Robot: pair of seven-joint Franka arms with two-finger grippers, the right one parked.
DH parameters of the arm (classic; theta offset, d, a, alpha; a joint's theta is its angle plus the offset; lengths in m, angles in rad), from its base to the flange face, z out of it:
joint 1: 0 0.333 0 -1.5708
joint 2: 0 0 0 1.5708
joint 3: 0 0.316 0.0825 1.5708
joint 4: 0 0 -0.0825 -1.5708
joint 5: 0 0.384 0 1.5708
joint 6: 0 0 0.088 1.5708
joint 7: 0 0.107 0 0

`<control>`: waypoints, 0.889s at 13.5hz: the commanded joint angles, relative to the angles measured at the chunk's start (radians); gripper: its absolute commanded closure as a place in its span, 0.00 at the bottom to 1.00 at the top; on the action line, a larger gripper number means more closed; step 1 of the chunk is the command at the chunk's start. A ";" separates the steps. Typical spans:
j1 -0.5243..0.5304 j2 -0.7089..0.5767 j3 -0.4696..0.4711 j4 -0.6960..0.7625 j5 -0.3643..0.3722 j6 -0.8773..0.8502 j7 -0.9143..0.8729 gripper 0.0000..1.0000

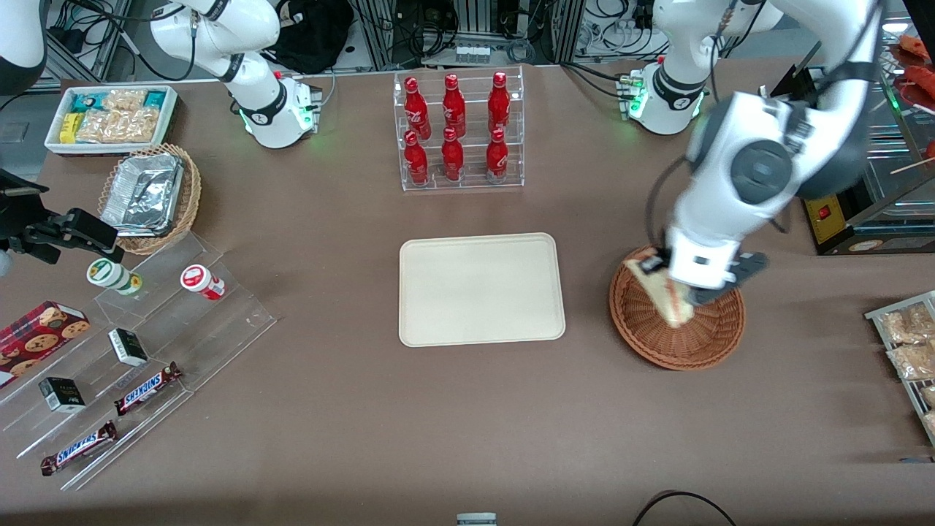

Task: Place sandwich from basket to tray
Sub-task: 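Lift the sandwich and carry it over the cream tray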

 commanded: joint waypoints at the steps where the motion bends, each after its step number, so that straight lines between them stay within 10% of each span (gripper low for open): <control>1: -0.137 0.097 0.004 0.084 0.017 -0.014 -0.039 0.94; 12: -0.417 0.467 0.006 0.299 0.099 0.167 -0.047 0.92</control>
